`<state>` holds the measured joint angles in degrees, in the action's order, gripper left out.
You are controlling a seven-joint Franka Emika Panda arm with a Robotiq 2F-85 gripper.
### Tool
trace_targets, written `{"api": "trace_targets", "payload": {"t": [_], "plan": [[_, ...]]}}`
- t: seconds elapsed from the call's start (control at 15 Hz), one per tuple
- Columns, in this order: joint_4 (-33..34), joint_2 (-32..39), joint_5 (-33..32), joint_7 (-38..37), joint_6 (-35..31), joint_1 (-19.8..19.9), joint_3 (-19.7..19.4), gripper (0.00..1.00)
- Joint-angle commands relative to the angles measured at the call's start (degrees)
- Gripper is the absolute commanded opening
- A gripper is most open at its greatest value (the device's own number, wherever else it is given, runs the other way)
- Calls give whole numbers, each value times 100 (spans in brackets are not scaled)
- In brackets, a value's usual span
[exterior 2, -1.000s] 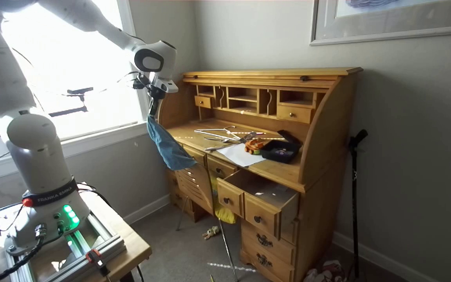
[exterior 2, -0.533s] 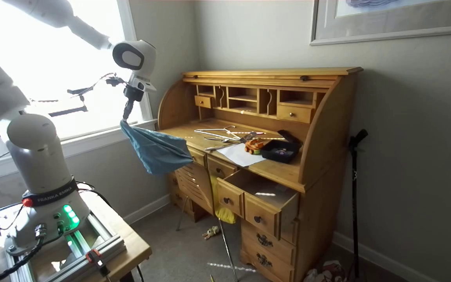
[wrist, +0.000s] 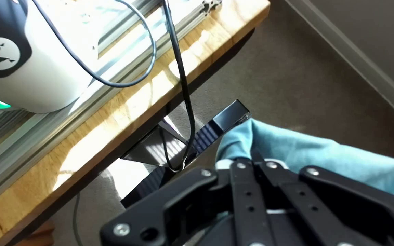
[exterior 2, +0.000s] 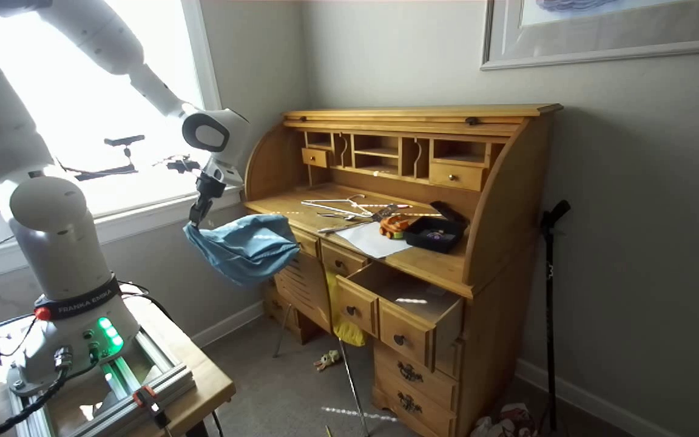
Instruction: Pick up the blue cloth and put it on the chair
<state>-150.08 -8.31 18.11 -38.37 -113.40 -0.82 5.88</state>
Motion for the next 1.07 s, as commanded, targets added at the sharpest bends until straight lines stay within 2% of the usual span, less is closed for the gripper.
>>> {"api": "trace_targets", "payload": {"t": [0.0,0.4,1.0], "plan": [[45,756,82,-420,-775,-13,-66,1],[452,1838,100,-746,-1727,-142,-174,1],[986,2738,68,-1159,-2164,-187,-524,1]]}}
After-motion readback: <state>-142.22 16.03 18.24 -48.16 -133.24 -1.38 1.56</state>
